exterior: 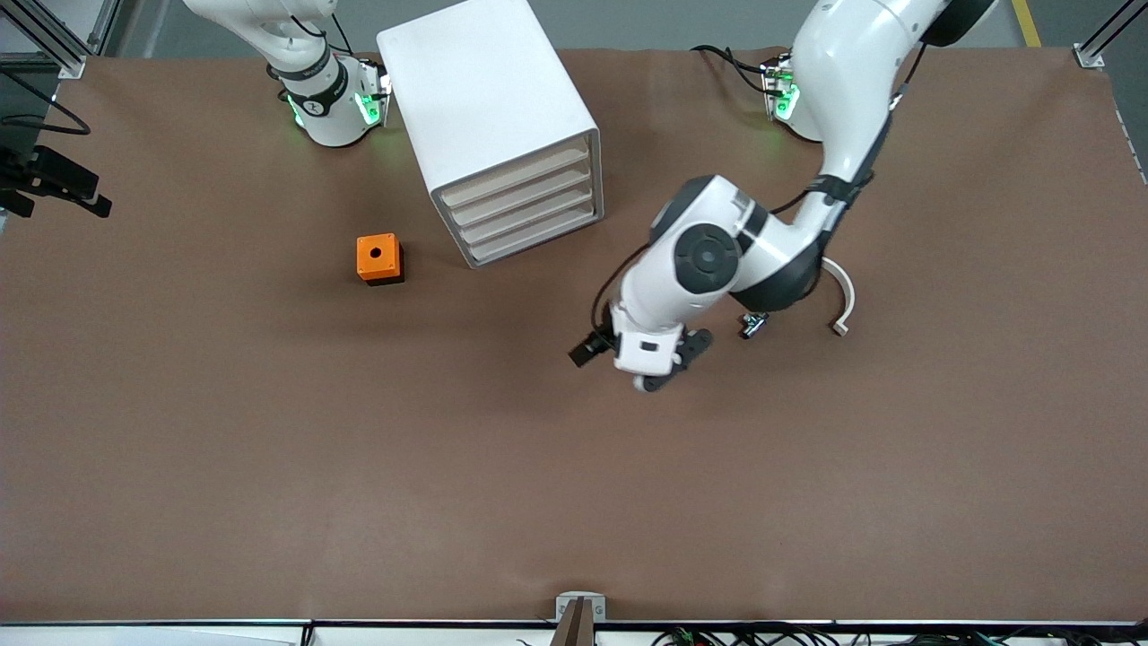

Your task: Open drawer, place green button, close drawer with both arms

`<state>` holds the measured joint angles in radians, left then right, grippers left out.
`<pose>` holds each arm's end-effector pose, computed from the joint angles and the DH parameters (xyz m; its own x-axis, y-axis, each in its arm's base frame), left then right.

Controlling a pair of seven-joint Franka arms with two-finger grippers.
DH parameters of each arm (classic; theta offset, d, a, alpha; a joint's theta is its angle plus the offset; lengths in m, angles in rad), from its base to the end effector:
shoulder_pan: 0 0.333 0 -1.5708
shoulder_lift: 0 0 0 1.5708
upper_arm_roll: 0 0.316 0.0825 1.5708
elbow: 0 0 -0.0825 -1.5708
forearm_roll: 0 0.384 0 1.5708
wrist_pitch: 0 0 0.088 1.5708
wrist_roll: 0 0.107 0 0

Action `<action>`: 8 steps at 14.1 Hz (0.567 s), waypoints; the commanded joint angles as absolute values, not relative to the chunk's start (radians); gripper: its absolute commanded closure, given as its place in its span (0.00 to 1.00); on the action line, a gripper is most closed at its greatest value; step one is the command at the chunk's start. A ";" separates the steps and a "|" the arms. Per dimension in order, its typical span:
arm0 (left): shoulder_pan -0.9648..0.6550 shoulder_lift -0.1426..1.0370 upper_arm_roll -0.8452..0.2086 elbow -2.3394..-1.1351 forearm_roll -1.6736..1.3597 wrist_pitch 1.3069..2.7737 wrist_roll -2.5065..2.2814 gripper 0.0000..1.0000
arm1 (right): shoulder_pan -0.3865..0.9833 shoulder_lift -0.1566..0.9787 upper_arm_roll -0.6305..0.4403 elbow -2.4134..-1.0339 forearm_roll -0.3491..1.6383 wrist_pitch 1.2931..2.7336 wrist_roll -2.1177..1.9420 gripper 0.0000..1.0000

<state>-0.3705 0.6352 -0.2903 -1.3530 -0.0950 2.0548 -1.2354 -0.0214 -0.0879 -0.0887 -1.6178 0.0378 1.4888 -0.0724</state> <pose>0.6030 -0.4163 0.3726 0.7716 0.5983 -0.2160 0.6321 -0.7590 0.1559 0.5155 -0.0549 0.6426 0.9987 -0.0339 -0.0379 -0.0358 -0.9982 -0.0484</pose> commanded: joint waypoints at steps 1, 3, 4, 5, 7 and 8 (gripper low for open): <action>-0.298 0.533 -0.290 -1.377 -0.051 1.947 -1.117 0.00 | -0.018 -0.121 -0.092 -1.637 0.055 1.474 -0.058 0.00; -0.221 0.459 -0.296 -1.376 -0.046 1.834 -1.010 0.00 | -0.020 -0.121 -0.092 -1.635 0.055 1.474 -0.066 0.00; -0.178 0.419 -0.298 -1.377 -0.048 1.777 -0.933 0.00 | -0.018 -0.123 -0.092 -1.635 0.055 1.474 -0.069 0.00; -0.149 0.385 -0.298 -1.381 -0.052 1.714 -0.866 0.00 | -0.018 -0.123 -0.092 -1.635 0.055 1.474 -0.071 0.00; -0.079 0.330 -0.299 -1.384 -0.055 1.584 -0.713 0.00 | -0.018 -0.121 -0.092 -1.631 0.052 1.477 -0.074 0.00; -0.055 0.307 -0.299 -1.387 -0.058 1.541 -0.653 0.00 | -0.017 -0.121 -0.089 -1.631 0.051 1.483 -0.074 0.00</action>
